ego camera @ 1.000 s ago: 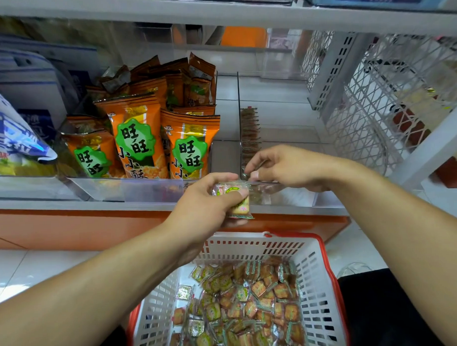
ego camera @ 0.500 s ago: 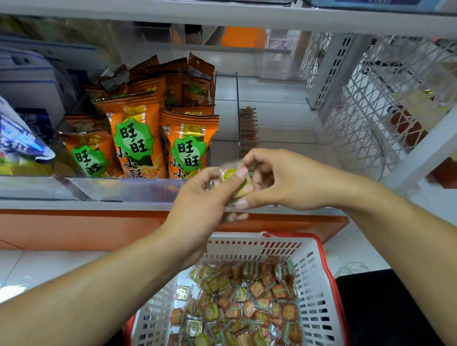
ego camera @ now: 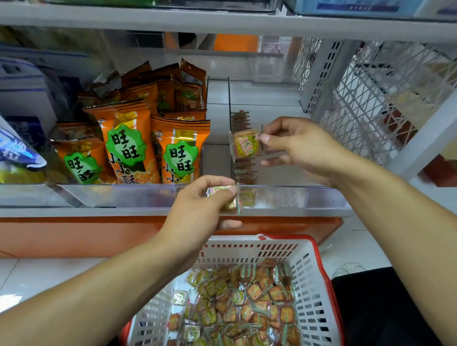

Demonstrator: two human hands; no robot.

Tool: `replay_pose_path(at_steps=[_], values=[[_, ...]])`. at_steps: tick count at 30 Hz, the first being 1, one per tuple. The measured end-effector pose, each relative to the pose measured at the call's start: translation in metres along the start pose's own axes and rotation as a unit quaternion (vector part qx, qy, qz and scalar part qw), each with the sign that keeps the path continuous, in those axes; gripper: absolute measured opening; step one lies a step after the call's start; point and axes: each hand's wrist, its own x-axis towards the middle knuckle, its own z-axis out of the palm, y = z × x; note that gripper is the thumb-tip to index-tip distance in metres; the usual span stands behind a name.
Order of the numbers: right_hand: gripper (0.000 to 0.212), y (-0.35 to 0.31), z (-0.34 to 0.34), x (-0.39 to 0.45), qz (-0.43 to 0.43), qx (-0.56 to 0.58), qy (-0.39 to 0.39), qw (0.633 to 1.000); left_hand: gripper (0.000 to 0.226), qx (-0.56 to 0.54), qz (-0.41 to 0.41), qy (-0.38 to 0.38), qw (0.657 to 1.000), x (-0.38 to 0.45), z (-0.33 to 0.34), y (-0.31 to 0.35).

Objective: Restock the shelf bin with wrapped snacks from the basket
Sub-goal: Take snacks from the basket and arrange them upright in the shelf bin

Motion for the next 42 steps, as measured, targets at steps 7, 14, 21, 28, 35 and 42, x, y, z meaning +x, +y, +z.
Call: replay_pose_path(at_steps=[7,14,21,28,35,42], values=[[0.018,0.020,-0.004,0.019,-0.041,-0.193,0.087,0.977,0.009,0.023,-0.013,0.010,1.000,0.004,0.000,-0.008],[0.019,0.040,0.013,0.031,-0.101,-0.359,0.035,0.927,0.011,0.060,-0.007,0.011,0.998,0.007,0.004,-0.010],[0.018,0.047,0.012,0.037,-0.010,-0.324,-0.033,0.946,0.012,0.083,-0.016,0.002,0.996,0.006,0.002,-0.010],[0.029,0.043,0.017,0.033,0.056,-0.289,-0.094,0.951,0.012,0.089,-0.013,0.002,0.996,0.007,0.002,-0.011],[0.014,0.042,0.013,0.036,0.130,-0.107,-0.022,0.985,0.018,0.087,-0.007,0.000,0.996,0.005,0.002,-0.009],[0.028,0.044,0.017,0.043,0.130,-0.201,-0.005,0.971,0.019,0.076,-0.017,0.005,0.997,0.004,0.005,-0.004]])
